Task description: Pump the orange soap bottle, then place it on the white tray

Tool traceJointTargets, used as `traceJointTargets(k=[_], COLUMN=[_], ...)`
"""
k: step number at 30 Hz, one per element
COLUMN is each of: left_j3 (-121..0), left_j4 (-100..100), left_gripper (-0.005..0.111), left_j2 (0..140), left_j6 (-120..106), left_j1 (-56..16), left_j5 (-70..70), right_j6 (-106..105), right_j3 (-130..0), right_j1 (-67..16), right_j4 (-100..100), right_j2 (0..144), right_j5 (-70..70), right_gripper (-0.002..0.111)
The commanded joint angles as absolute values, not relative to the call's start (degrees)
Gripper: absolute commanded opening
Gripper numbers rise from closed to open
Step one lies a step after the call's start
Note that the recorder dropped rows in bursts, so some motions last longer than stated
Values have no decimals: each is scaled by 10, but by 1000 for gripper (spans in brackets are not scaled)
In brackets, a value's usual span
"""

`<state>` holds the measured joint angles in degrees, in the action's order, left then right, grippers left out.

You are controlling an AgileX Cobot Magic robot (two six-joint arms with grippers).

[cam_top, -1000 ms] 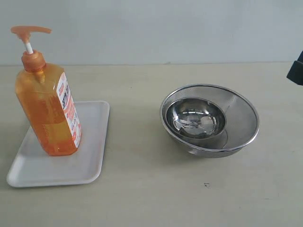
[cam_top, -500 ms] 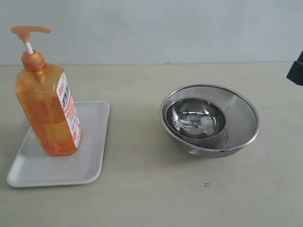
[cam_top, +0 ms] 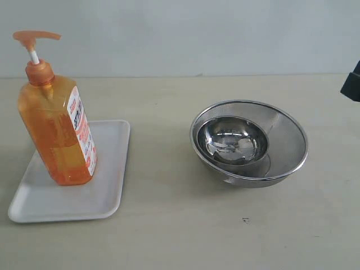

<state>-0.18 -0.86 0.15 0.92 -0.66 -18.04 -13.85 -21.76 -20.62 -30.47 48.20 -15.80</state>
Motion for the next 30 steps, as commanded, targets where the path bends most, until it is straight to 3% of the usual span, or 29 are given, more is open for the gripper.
traceJointTargets(k=[1,8,16,30], left_j3=[0,0,0,0], left_j4=[-5,-5,-5,-5], left_gripper=[33,33,33,33], left_j2=[0,0,0,0], left_j6=[9,9,9,9], left_j1=[-5,-5,-5,-5], left_j5=[-181,-180,-180,-180], right_j6=[-140,-203,-183,-203], right_j3=[-217,-187,-7,0], right_j1=[-206,-191,-8,35], right_j4=[-303,-303,-309,-309], right_j2=[479,336,28,0], right_j5=[-166,-81,-108,-29], right_gripper=[0,0,0,0])
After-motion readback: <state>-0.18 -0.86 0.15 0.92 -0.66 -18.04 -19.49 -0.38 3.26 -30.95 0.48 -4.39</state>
